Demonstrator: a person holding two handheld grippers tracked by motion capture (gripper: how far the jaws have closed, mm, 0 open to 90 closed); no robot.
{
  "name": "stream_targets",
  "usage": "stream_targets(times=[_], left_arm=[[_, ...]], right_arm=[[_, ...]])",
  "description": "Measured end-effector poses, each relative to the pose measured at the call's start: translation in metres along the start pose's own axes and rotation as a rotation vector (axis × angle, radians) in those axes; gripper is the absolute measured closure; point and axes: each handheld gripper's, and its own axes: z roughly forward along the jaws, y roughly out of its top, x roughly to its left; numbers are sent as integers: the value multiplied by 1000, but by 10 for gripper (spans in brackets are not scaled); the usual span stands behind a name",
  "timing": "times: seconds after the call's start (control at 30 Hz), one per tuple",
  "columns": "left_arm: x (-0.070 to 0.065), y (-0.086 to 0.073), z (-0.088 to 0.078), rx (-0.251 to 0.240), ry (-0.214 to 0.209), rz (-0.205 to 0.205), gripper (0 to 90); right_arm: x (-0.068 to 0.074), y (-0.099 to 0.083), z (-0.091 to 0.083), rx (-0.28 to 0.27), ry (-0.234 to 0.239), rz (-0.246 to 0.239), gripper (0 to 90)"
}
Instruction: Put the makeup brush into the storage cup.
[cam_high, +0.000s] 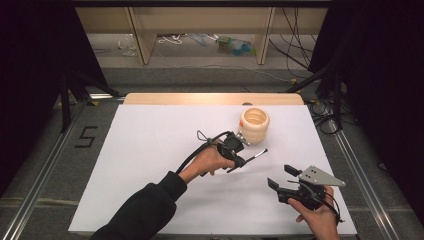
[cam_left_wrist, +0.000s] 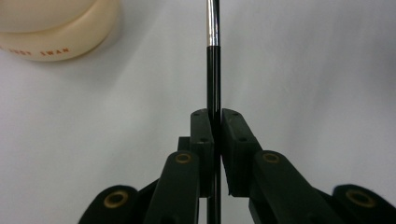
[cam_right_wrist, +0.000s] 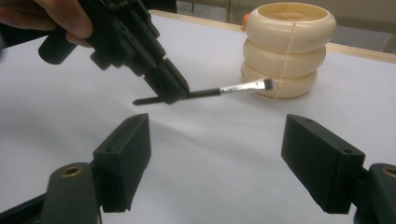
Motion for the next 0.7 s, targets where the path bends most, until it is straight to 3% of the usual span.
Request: stream_targets(times=[0.1,0.17,0.2,0.27,0.3,0.33,0.37,0.4,0.43,0.47,0.5,0.53,0.57,0.63,0.7], left_arm=[[3,-3,-11,-53,11,3,836],[2,-6,-18,-123,20,-13,837],[2,-6,-18,-123,20,-13,836],[0,-9,-26,-208,27,-49,837],[0,-9,-26,-208,27,-49,837],[0,-12,-31,-250,36,-59,836],[0,-12,-31,-250,36,-59,837],[0,-14,-35,-300,49,-70,837],[0,-14,-35,-300,49,-70,836],[-1,-17,-39,-345,57,-84,836],[-1,-17,-39,-345,57,-84,837],[-2,-20,-42,-386,73,-96,837],[-2,-20,-42,-386,73,-96,836],[-2,-27,-45,-437,73,-107,836],[-1,-32,-48,-456,68,-121,836]], right_arm=[[0,0,-1,5,1,0,253],[-1,0,0,2,-2,-4,253],[-1,0,0,2,-2,-4,253],[-1,0,0,2,-4,-6,254],[-1,0,0,2,-4,-6,254],[-1,0,0,1,-3,-4,253],[-1,0,0,1,-3,-4,253],[0,0,1,-5,0,2,253],[0,0,1,-5,0,2,253],[0,0,3,-30,7,12,253],[0,0,4,-42,23,26,253],[0,1,4,-42,30,29,252],[-1,1,6,-61,35,34,249],[-1,2,5,-57,49,46,230],[-2,2,9,-117,109,112,217]])
